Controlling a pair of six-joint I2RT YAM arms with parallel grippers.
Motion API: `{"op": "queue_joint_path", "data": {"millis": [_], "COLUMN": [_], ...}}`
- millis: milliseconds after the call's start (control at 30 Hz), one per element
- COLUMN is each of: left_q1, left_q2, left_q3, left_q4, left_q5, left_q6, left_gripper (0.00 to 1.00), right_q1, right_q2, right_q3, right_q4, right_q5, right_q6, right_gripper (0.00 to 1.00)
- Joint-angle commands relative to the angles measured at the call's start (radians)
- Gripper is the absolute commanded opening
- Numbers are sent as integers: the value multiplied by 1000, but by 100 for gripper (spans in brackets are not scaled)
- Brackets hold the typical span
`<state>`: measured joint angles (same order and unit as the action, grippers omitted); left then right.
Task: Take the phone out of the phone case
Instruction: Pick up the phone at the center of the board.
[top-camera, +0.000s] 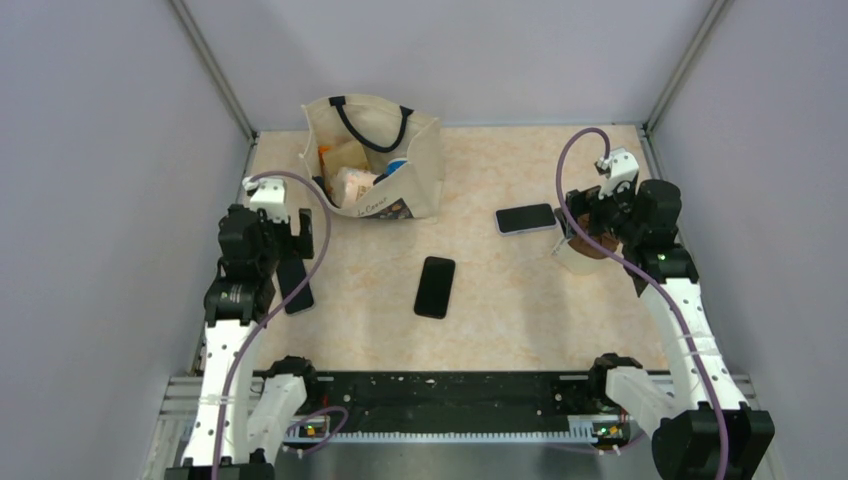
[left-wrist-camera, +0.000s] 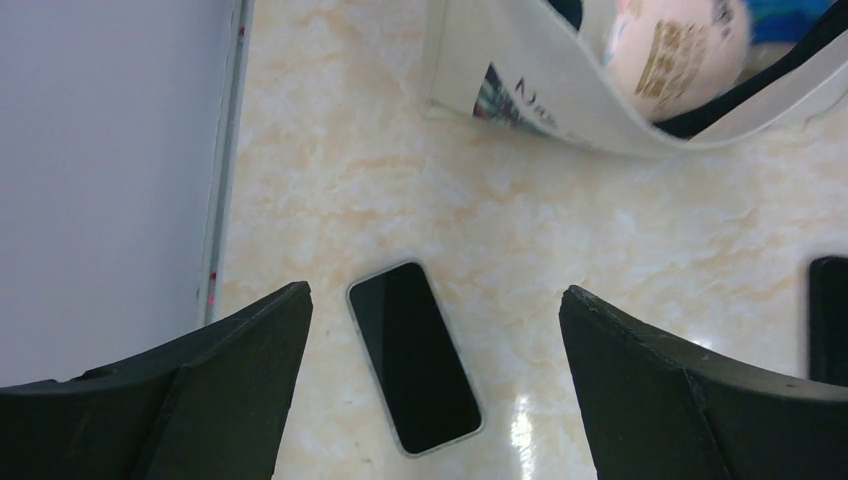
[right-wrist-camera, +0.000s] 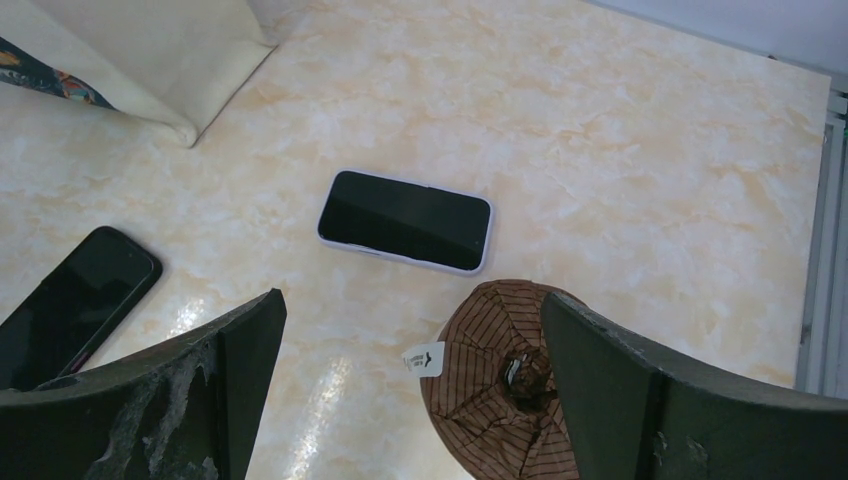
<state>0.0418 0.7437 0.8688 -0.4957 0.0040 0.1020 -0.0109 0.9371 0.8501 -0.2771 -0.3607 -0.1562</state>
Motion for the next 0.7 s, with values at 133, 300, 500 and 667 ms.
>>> {"op": "queue_joint_path", "data": {"millis": [133,300,500,667], "left_q1": [5,5,2,-73], "left_q2": [101,201,293,344], "left_q3": [-63,-62,15,74], "left_q4": [-79,-103,-190,-222], "left_q5": [-56,-75,194,265], "left_q6": [220,235,265,189], "left_gripper": [99,99,99,99], "right_q1": [-14,-14,-6,1], "right_q2": [-15,-10,0,12], "right_q3": [2,7,6,2], "right_q4": [26,19,16,19], "right_q5": [-7,-16,-22,-28], "right_q6": [-8,-8,-9,-12], "right_gripper": [99,99,99,99]}}
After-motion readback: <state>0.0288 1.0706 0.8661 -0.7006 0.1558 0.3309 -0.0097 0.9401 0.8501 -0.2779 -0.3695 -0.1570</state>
